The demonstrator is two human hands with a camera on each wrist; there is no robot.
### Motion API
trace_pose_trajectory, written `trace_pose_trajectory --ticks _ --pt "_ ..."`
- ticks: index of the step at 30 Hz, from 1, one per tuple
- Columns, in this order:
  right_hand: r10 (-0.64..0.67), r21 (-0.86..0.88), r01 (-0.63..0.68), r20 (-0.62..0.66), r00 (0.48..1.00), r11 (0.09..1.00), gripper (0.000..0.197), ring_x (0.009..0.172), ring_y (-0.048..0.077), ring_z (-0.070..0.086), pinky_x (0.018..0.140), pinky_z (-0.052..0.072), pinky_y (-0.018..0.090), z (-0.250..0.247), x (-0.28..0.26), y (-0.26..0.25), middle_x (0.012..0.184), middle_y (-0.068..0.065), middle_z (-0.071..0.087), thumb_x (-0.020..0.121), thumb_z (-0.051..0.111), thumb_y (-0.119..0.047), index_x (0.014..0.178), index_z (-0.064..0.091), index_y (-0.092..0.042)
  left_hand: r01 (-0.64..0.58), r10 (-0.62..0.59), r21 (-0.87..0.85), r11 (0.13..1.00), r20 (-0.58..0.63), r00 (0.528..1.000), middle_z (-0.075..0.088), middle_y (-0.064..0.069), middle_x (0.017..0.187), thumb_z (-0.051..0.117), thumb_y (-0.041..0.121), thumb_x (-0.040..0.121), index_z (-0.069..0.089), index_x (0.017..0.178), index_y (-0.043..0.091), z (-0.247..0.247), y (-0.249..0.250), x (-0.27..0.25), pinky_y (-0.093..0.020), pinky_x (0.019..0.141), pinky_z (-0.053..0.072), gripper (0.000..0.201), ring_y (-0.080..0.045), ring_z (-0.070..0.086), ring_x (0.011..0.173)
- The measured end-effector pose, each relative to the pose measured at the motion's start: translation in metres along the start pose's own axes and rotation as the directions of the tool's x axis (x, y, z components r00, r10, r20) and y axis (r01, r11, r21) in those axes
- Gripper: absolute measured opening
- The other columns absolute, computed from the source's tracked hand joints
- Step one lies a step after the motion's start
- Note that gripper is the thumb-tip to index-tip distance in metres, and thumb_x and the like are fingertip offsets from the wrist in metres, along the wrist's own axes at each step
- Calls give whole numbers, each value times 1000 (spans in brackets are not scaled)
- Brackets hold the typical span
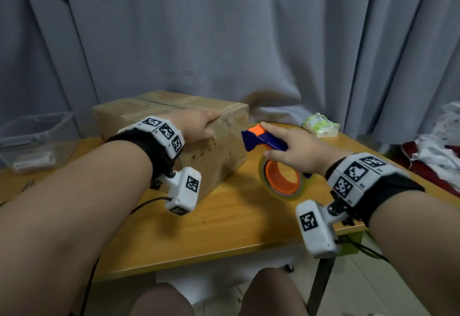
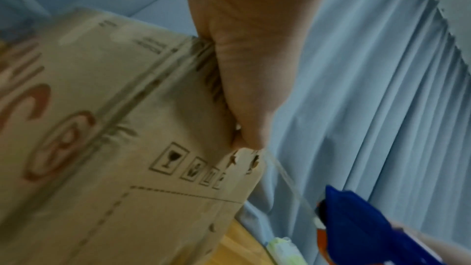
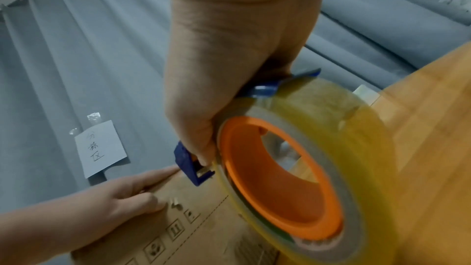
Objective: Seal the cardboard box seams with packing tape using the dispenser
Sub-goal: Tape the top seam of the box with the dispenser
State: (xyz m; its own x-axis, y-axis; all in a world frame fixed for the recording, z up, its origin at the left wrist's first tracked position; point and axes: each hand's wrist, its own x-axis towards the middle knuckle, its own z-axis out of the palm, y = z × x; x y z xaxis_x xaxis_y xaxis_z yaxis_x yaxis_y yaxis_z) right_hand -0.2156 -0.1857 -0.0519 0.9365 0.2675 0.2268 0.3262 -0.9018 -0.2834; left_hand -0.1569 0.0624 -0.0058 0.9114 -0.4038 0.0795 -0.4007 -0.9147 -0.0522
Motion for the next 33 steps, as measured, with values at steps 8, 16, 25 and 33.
trace_pose_trajectory --ticks 8,16,25,33 --pt "27 -67 -24 54 998 997 71 91 19 51 77 39 29 13 5 -8 108 5 50 89 50 -52 148 11 -44 -39 46 225 973 -25 999 4 10 159 39 26 95 10 149 36 15 0 4 -42 103 40 62 -20 24 141" --pt "-60 -100 57 -32 998 993 73 88 19 53 78 48 34 8 -21 0 102 2 45 90 52 -50 148 7 -47 -46 50 157 987 -20 999 7 12 158 42 23 94 10 150 34 12 -1 3 -39 108 34 65 -17 24 142" --pt "6 -58 -3 39 999 998 70 74 7 50 61 36 23 17 -12 -11 93 -4 50 89 55 -47 148 17 -42 -39 43 179 983 -22 999 6 12 158 42 24 95 8 150 35 13 1 2 -39 103 36 65 -19 27 141" --pt "90 -92 -79 129 988 993 65 86 13 49 61 34 21 4 7 -36 115 -1 55 87 59 -41 146 33 -33 -36 41 237 971 -17 999 4 9 159 41 24 96 7 151 31 15 3 3 -38 106 33 65 -19 24 142"
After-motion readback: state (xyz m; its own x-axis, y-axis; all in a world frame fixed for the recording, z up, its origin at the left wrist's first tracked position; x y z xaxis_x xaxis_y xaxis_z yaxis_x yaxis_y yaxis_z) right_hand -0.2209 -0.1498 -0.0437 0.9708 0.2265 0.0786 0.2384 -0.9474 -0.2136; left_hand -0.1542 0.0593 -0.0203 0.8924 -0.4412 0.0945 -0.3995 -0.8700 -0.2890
